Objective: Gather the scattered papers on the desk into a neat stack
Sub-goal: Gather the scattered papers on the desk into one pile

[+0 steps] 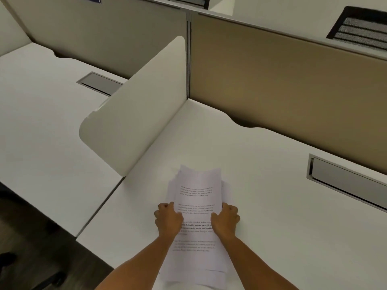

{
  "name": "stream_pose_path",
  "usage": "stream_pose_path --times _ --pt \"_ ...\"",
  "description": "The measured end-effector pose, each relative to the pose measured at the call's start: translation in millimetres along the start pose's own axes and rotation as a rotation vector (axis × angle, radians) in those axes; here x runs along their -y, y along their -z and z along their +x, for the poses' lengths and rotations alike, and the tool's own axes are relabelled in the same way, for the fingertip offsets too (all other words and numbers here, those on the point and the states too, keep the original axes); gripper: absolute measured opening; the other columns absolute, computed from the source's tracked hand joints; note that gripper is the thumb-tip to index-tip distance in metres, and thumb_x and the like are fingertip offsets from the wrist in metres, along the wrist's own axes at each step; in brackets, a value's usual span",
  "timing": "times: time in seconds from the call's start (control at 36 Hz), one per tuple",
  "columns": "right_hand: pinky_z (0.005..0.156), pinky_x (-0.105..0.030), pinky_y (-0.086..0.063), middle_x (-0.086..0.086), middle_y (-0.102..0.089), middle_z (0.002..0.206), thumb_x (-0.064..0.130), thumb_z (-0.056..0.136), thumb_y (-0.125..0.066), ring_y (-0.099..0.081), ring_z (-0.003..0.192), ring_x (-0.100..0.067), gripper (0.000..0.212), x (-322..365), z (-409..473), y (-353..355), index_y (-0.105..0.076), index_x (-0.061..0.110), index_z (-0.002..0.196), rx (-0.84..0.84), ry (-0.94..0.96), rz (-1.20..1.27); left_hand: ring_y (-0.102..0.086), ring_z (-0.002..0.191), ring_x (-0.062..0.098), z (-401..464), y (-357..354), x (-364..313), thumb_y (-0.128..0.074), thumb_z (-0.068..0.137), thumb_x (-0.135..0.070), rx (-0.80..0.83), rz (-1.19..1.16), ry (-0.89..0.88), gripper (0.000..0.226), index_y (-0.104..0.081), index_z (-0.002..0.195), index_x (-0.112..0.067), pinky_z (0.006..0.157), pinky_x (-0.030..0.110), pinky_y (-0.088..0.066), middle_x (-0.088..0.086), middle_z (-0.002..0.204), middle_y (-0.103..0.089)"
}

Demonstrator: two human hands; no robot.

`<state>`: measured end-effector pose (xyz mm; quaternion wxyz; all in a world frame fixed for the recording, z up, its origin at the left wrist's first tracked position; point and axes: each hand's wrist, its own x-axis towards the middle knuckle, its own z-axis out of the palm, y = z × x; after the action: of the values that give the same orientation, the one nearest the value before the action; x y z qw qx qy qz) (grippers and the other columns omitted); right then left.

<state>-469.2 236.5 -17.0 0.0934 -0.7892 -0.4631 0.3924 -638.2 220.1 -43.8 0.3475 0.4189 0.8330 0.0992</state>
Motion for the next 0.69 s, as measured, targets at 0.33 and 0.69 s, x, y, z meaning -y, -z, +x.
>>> stream_pose_path --times 0.33,0.69 --pt "0.104 -0.045 -0.044 -0.011 -0.023 0.156 0.036 0.088 -0.065 -0.028 0.137 -0.035 0.067 -8 15 -8 -0.036 0.013 0.145 -0.007 -0.084 -0.197 -0.039 0.124 0.034 10 -9 1 -0.064 0.086 -0.016 0.006 -0.185 0.076 0.031 -0.057 0.116 -0.011 0.103 0.048 -0.050 0.010 0.135 -0.031" --pt "0.091 -0.048 -0.056 -0.011 -0.060 0.120 0.024 0.080 -0.072 -0.064 0.104 -0.032 0.069 -5 23 5 -0.027 0.018 0.132 0.020 -0.185 0.132 -0.068 0.085 0.022 18 10 14 -0.079 0.082 -0.018 0.100 -0.551 0.071 0.066 -0.026 0.123 -0.018 0.065 0.023 -0.054 0.004 0.109 -0.058"
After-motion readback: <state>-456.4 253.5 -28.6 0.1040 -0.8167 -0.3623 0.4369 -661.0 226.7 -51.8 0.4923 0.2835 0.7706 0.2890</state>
